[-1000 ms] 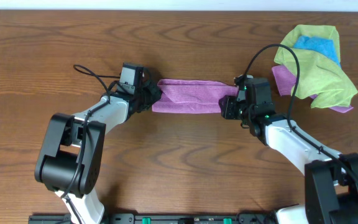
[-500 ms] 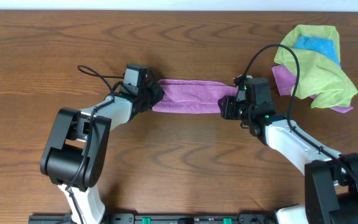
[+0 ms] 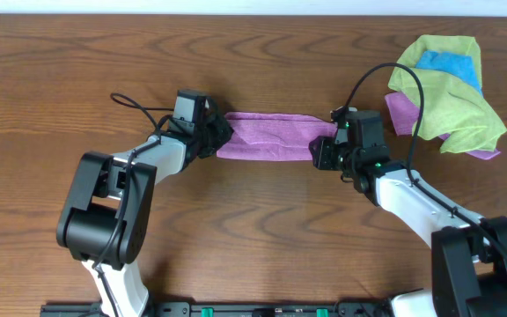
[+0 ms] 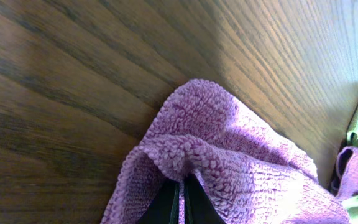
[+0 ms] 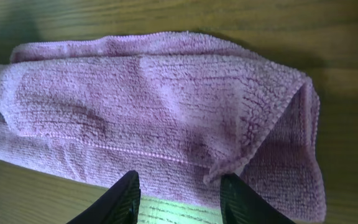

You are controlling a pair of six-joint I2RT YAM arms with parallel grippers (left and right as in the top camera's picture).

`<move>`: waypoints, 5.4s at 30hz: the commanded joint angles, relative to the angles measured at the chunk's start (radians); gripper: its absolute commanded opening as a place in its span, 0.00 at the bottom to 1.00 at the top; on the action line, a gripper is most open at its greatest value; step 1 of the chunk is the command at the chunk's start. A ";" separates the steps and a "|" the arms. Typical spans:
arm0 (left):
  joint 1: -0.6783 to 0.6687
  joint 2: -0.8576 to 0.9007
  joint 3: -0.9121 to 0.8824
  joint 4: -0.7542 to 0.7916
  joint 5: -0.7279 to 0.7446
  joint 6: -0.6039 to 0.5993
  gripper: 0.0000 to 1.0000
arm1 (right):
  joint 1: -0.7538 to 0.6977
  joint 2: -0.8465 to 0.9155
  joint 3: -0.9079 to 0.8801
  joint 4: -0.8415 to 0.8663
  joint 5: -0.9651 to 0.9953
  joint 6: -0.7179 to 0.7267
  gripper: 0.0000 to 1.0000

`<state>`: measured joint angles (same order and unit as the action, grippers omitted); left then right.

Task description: Fold the cloth

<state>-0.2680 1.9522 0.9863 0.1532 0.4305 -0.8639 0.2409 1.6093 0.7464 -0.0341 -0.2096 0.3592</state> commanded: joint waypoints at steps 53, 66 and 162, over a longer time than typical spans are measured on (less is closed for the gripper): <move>0.176 -0.069 0.026 -0.153 0.280 0.151 0.29 | 0.010 -0.016 0.013 -0.064 -0.008 0.011 0.40; 0.098 -0.069 0.026 -0.154 0.198 0.142 0.24 | 0.010 -0.016 0.013 -0.064 -0.008 0.011 0.40; -0.037 -0.065 0.032 -0.105 -0.050 0.150 0.06 | -0.188 -0.069 -0.011 -0.135 -0.139 0.192 0.77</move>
<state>-0.2966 1.8706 0.9997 0.0414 0.4065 -0.7315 0.0563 1.5131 0.7437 -0.1802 -0.3275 0.5415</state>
